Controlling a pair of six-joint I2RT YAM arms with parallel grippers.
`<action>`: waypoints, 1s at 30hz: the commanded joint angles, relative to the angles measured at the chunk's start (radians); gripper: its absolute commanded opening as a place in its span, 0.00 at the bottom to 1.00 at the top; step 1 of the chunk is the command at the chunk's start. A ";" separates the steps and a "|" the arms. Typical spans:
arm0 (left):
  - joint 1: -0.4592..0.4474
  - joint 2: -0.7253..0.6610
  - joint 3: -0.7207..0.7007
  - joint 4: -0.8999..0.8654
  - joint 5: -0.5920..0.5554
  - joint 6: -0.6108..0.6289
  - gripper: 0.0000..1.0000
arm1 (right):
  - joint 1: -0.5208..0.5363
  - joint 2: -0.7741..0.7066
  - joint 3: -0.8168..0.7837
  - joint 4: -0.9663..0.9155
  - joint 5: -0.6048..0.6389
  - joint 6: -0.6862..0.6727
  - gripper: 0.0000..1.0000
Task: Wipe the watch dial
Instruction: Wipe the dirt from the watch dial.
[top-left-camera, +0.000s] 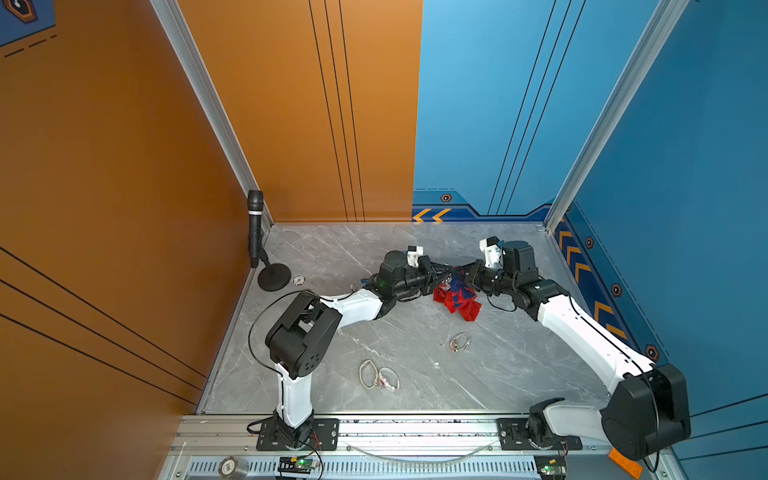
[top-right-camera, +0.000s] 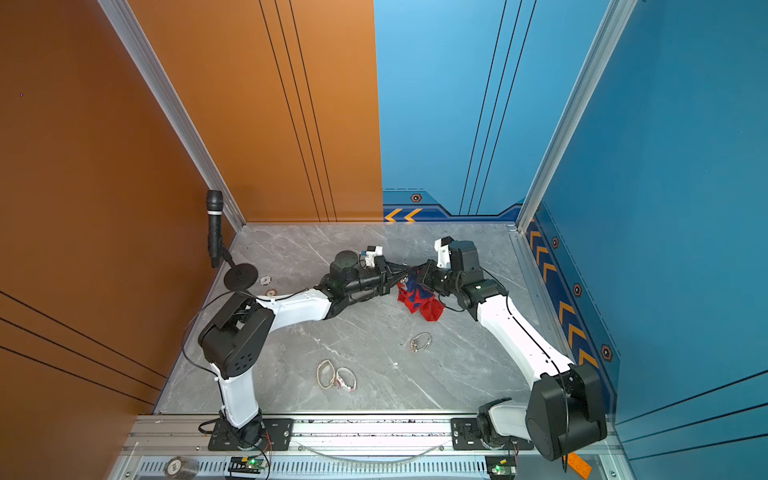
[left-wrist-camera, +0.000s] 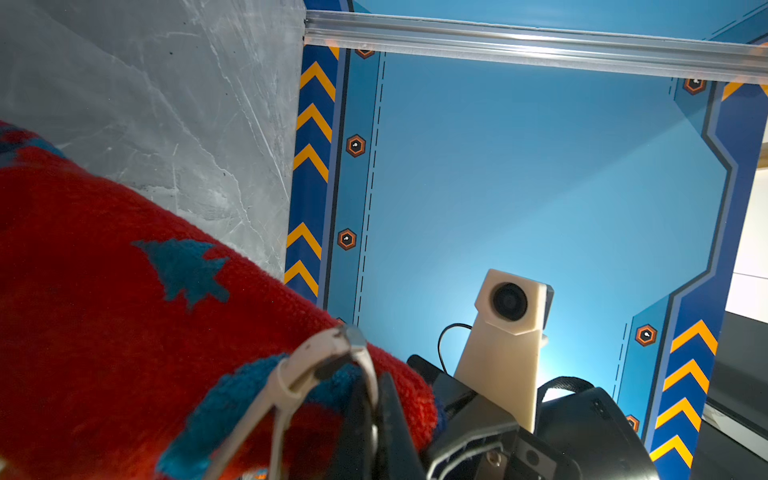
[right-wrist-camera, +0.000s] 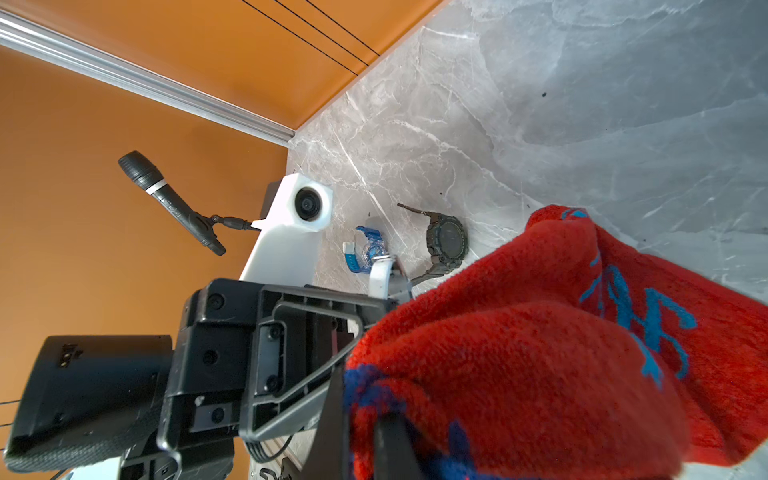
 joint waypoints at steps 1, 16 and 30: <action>-0.013 -0.011 0.016 0.053 0.038 0.016 0.00 | -0.041 0.015 -0.006 0.011 -0.003 -0.008 0.00; 0.002 -0.003 0.004 0.055 0.026 0.018 0.00 | 0.019 -0.089 0.081 -0.074 0.020 -0.026 0.00; 0.003 -0.012 0.007 0.054 0.037 0.010 0.00 | -0.035 -0.037 0.012 -0.140 0.106 -0.043 0.00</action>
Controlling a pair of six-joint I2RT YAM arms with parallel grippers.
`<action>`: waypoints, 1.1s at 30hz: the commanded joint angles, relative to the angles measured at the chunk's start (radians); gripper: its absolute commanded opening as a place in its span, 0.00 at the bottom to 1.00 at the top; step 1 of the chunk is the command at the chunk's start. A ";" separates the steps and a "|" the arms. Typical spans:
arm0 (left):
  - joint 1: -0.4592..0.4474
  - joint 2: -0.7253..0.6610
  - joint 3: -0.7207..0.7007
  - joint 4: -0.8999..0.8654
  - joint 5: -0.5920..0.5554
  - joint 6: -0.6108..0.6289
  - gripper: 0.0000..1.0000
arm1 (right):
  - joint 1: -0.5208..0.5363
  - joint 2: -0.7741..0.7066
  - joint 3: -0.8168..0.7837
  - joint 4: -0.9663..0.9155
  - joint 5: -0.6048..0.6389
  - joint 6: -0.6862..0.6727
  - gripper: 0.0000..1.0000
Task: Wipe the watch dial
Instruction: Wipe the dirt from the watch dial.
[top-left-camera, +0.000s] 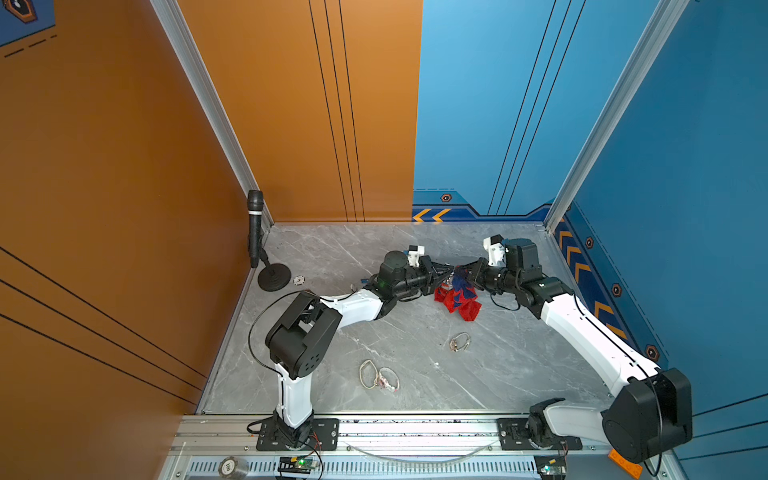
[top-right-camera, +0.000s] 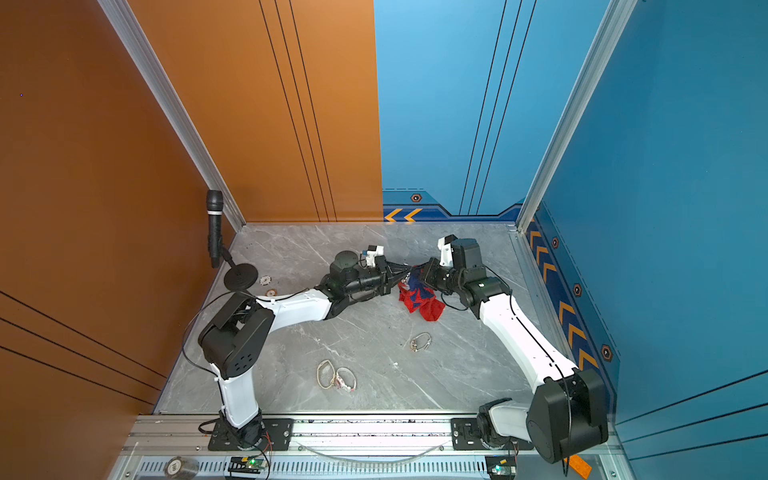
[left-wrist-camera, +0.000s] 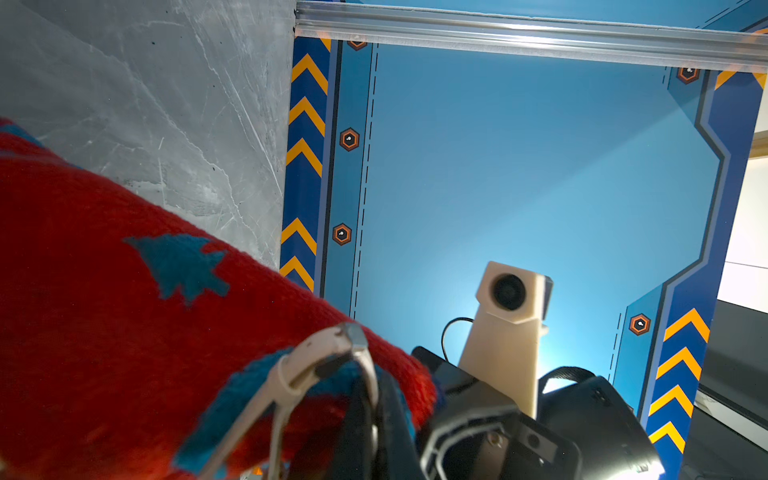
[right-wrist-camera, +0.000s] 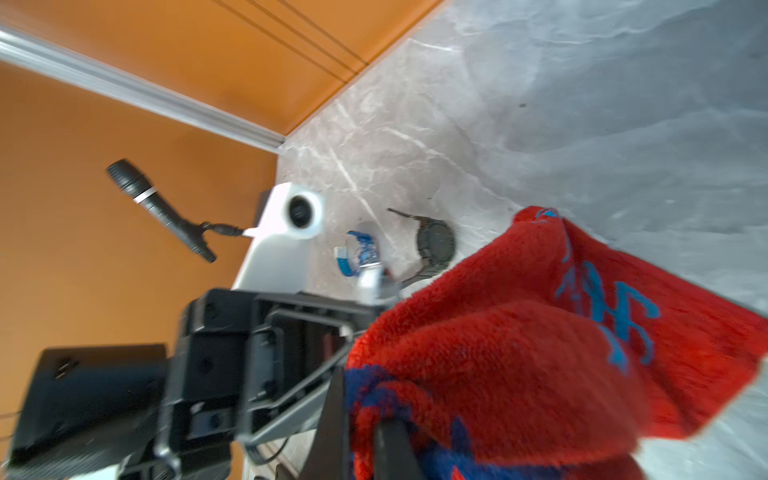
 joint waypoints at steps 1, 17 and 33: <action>0.005 -0.013 0.004 0.025 0.023 0.012 0.00 | -0.014 -0.026 -0.011 -0.048 0.048 -0.029 0.00; -0.002 -0.001 0.016 0.032 0.019 0.002 0.00 | 0.037 0.026 0.036 -0.071 0.007 -0.002 0.00; 0.000 0.017 0.018 0.047 0.013 -0.004 0.00 | 0.074 -0.072 0.014 -0.046 0.008 -0.001 0.00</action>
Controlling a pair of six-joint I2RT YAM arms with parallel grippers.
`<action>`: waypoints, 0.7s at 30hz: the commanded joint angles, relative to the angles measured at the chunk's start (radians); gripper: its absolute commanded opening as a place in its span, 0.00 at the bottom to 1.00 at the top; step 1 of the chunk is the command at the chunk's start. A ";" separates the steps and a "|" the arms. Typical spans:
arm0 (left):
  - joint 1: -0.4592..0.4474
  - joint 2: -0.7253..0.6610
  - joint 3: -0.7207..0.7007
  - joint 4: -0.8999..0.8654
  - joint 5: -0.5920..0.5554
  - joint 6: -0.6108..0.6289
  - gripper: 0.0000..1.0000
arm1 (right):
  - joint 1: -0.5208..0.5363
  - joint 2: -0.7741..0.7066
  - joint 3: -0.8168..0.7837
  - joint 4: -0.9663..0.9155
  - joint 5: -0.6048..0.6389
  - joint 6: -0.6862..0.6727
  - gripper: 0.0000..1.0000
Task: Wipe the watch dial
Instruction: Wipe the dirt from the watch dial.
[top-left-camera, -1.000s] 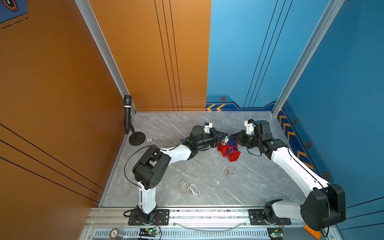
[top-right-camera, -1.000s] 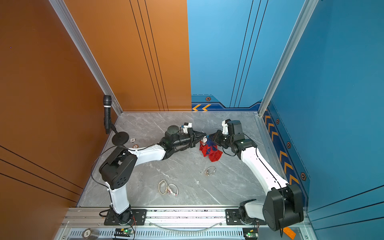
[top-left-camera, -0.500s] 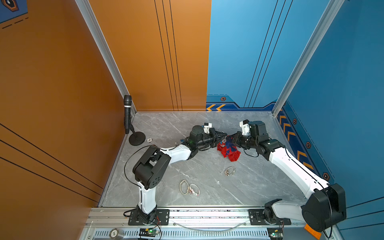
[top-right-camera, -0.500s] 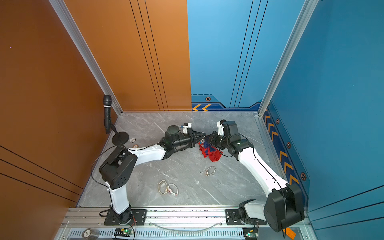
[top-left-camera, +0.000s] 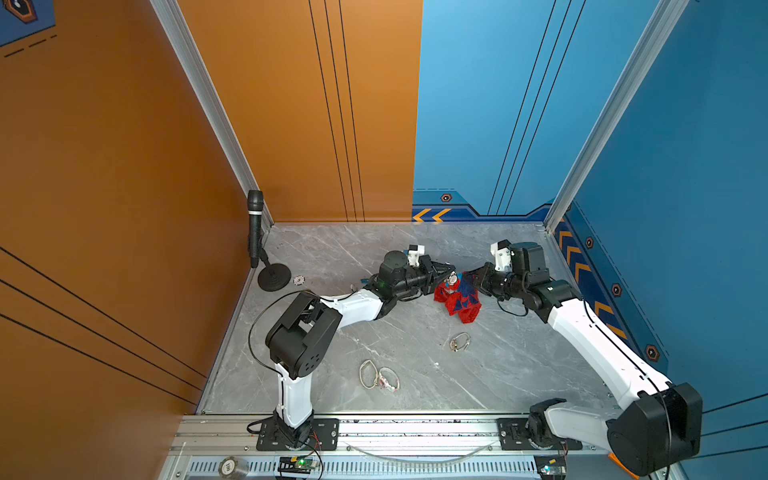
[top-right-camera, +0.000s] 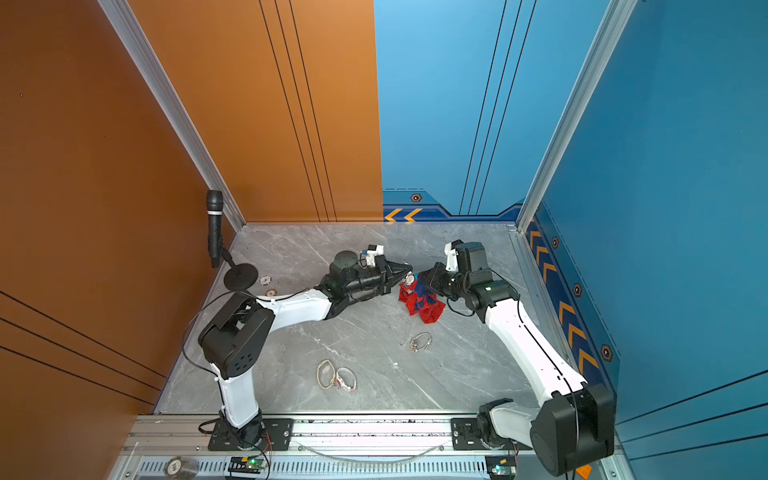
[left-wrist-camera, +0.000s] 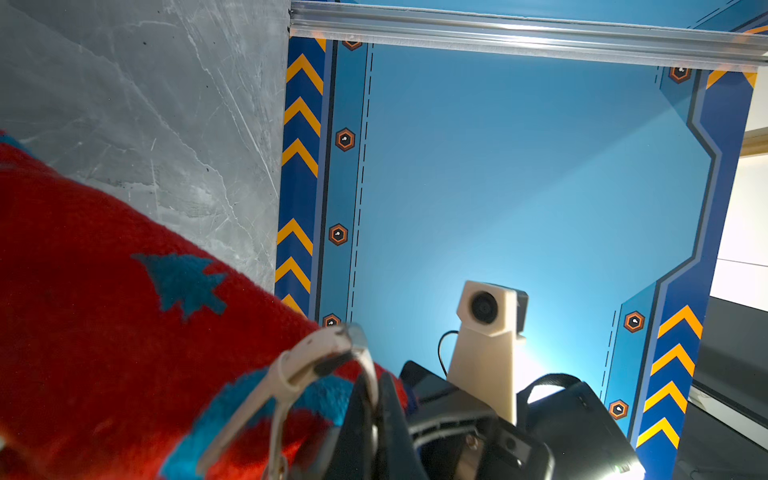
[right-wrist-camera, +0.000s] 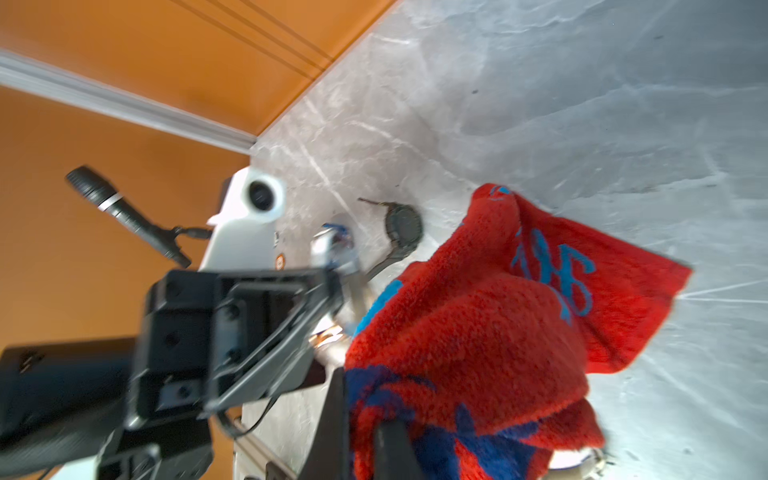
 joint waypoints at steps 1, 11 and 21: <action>-0.001 0.018 0.021 0.031 0.014 0.002 0.00 | 0.040 0.018 0.000 0.053 -0.014 0.008 0.00; -0.007 0.045 0.012 0.052 0.016 0.007 0.00 | -0.041 0.090 -0.045 0.038 -0.002 -0.038 0.00; -0.027 0.064 0.001 0.052 -0.025 0.029 0.00 | 0.053 0.029 -0.021 0.040 -0.025 -0.060 0.00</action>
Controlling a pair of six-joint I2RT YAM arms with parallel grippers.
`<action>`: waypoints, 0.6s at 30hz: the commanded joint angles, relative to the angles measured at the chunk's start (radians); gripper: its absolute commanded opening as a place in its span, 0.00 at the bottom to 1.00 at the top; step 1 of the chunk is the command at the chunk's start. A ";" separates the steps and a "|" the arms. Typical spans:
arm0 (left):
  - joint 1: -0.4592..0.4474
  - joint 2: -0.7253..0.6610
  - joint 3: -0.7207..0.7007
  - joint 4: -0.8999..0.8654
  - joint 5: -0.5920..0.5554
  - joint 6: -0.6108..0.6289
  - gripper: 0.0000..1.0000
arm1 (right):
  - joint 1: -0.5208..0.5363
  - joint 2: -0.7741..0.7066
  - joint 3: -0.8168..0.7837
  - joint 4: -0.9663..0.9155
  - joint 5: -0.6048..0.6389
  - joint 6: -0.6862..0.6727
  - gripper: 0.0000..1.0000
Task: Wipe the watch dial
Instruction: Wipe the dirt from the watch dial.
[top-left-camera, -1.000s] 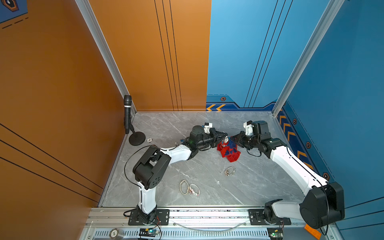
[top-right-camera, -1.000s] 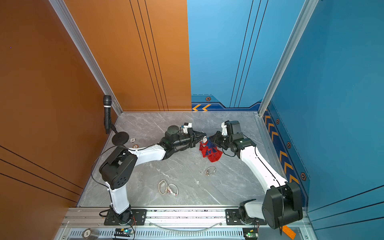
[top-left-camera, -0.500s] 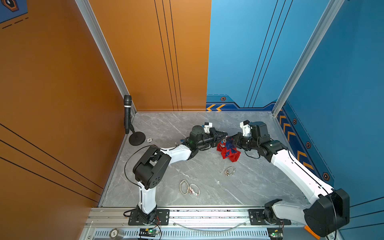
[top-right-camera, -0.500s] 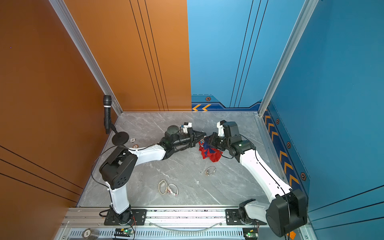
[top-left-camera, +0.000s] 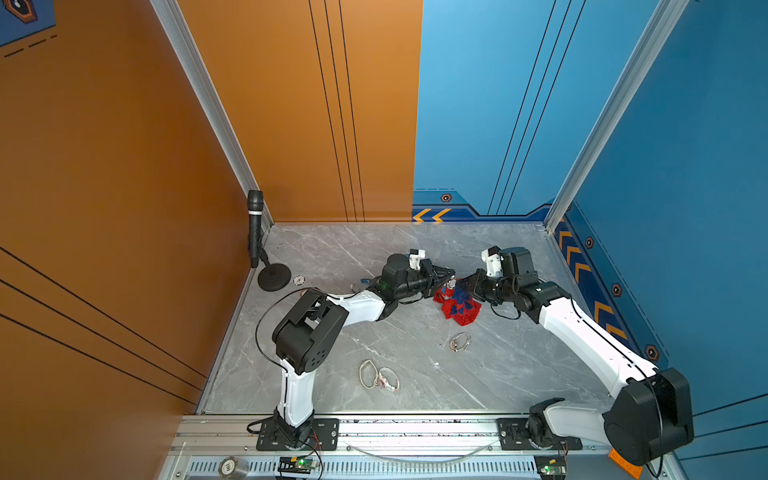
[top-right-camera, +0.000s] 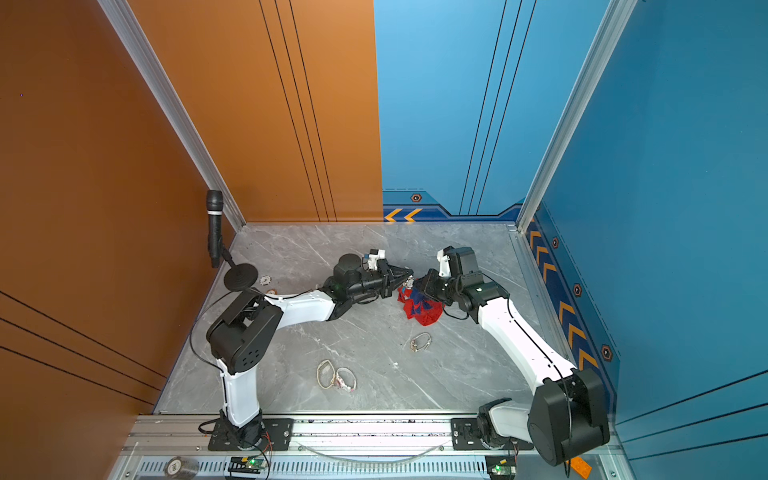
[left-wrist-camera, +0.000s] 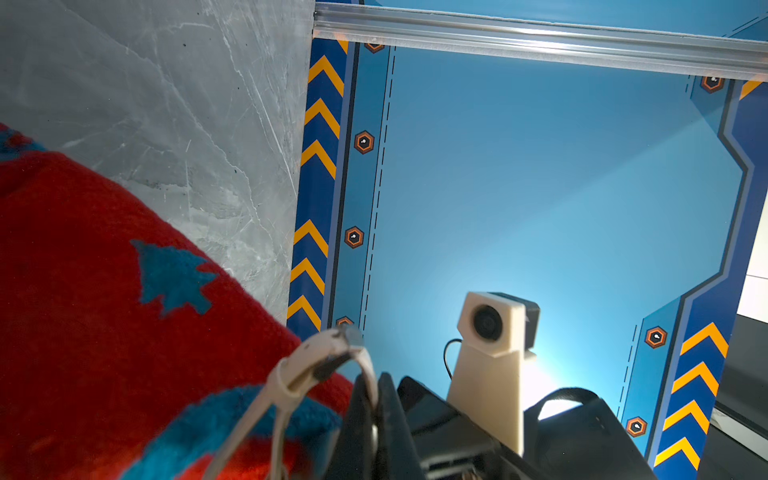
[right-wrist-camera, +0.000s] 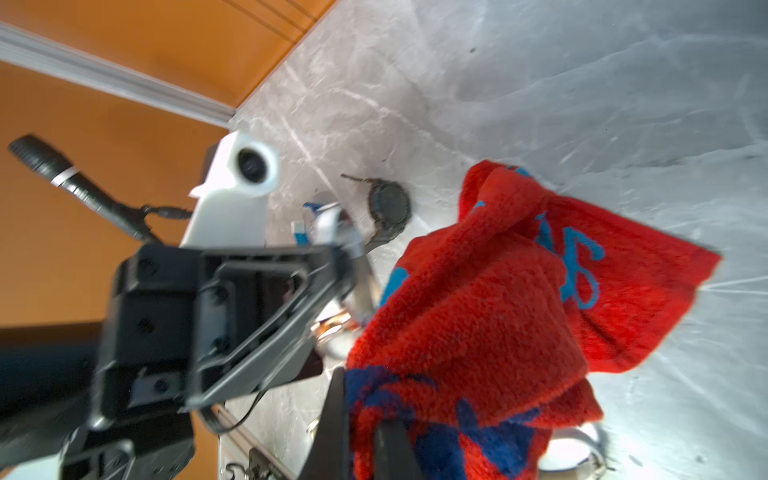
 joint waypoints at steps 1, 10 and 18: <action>-0.024 0.012 0.007 0.041 -0.022 0.027 0.00 | 0.024 -0.011 0.029 0.006 -0.025 -0.038 0.00; -0.033 0.023 0.021 0.039 -0.017 0.020 0.00 | -0.072 0.048 0.011 -0.062 -0.036 -0.059 0.00; -0.029 0.061 0.039 0.041 -0.005 0.010 0.00 | -0.003 -0.014 0.049 -0.015 -0.052 -0.052 0.00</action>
